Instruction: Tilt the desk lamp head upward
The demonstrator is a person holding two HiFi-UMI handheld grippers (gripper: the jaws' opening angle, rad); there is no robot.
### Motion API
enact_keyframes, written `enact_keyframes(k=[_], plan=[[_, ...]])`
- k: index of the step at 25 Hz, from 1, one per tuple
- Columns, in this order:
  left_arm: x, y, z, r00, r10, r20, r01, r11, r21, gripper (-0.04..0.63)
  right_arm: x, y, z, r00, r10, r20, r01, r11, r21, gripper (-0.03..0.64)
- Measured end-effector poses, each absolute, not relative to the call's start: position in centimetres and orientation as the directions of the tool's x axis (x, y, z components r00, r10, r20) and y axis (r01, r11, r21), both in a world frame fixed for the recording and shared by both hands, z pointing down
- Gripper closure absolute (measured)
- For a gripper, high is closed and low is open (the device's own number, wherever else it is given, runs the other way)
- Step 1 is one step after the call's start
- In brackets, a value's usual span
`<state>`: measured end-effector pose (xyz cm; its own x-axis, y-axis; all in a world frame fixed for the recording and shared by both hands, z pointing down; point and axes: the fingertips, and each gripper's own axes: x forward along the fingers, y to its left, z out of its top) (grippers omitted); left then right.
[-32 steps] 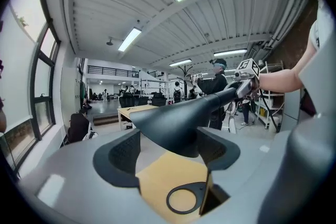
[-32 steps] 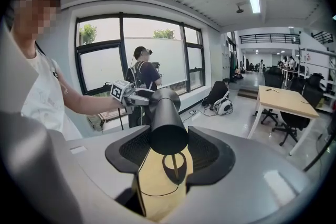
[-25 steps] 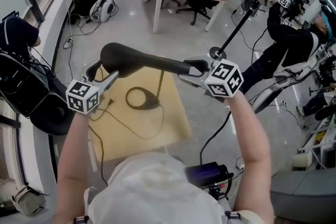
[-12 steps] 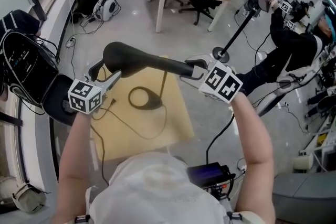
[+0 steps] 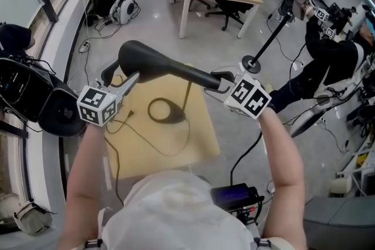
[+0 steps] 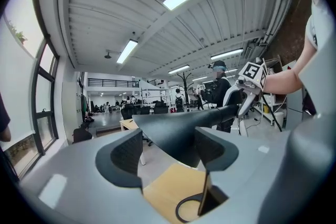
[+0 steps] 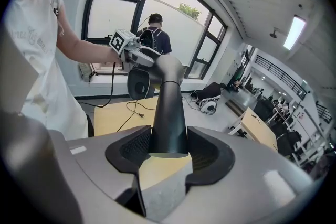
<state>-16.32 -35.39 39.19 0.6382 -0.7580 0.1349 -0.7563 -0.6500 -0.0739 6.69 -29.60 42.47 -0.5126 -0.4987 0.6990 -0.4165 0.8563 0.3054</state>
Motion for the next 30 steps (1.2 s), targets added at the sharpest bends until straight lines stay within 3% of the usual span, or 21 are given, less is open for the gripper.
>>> enact_keyframes(k=[30], plan=[[-15.7, -33.6, 32.0, 0.587, -0.809, 0.006, -0.796, -0.579, -0.174, 0.345, 5.4, -29.0, 45.3, -0.551, -0.498, 0.669, -0.46, 0.851, 0.254, 0.383]])
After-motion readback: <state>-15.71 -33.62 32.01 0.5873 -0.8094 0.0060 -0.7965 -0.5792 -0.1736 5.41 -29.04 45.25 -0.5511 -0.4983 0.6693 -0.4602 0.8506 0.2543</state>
